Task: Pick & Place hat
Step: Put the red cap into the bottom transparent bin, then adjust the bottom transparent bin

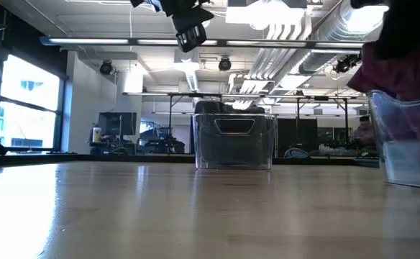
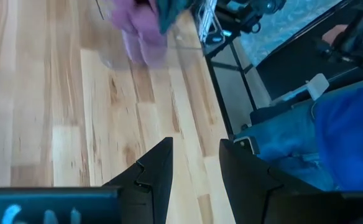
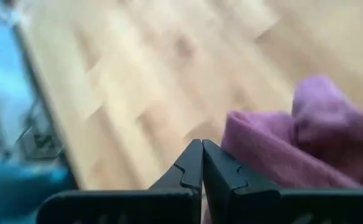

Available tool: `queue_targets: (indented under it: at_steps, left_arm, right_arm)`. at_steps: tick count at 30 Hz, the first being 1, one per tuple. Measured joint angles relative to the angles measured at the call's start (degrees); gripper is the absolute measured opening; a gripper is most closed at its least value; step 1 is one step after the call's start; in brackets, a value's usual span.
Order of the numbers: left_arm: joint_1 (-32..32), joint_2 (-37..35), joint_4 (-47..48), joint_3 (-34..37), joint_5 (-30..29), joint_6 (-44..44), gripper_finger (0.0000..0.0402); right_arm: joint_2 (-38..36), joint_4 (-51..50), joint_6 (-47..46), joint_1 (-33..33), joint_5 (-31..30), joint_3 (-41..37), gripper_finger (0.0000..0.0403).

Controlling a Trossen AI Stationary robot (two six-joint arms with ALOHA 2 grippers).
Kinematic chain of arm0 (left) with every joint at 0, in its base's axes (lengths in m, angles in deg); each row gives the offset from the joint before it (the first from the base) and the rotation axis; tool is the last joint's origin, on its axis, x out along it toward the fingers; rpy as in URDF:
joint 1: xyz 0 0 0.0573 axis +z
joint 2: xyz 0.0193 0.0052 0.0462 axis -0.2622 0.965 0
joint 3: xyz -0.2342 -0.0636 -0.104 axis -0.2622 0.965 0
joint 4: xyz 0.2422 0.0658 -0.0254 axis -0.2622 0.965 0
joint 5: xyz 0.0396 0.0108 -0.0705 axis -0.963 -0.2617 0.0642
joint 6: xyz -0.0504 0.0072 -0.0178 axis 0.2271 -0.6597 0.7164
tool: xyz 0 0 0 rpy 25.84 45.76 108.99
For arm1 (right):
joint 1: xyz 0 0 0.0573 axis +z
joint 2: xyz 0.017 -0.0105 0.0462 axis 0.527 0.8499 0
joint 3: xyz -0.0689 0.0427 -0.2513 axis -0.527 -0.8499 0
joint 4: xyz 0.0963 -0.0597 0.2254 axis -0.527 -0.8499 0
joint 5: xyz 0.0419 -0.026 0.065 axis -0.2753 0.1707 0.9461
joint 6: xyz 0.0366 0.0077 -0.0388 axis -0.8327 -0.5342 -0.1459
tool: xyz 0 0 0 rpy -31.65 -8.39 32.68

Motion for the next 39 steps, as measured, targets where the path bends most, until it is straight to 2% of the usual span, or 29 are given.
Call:
queue_targets:
  at_steps: [2, 5, 10, 17, 21, 26, 31, 39]
  left_arm:
    - [0.0, 0.0, 1.62, 0.0, 0.02, 0.0, 0.0127]
    - [-0.01, 0.0, 3.71, 0.0, 0.03, 0.0, 0.0127]
    - [-0.48, -2.03, 4.49, 0.04, -1.15, 0.0, 0.0127]
    - [-0.72, -9.44, 4.46, -0.02, -6.34, -3.28, 0.0127]
    - [0.79, -16.41, 3.98, 1.68, -11.73, -5.68, 0.0127]
    - [5.33, -25.26, -1.98, 7.2, -16.22, -1.45, 0.0127]
    - [11.68, -35.12, -3.92, 13.92, -15.98, 2.88, 0.0127]
    - [19.98, -47.59, -3.88, 24.23, -16.4, 10.25, 0.0127]
  right_arm:
    - [-0.07, -1.7, 0.37, -1.29, -0.62, 0.0, 0.0001]
    - [-0.41, -1.29, 3.45, -2.24, 1.85, -0.03, 0.0001]
    - [-3.51, 7.91, 7.9, -2.1, 2.52, -0.02, 0.0001]
    - [-7.08, 26.72, 15.65, -4.22, -13.21, 0.11, 0.0001]
    - [-6.94, 31.7, 19.47, -9.67, -14.91, 0.11, 0.0001]
    - [-6.23, 37.13, 26.8, -20.07, -11.18, 0.11, 0.0002]
    - [-7.76, 39.93, 39.36, -28.61, 1.09, 0.08, 0.0001]
    - [-21.45, 32.11, 53.49, -35.19, 10.48, 0.07, 0.0001]
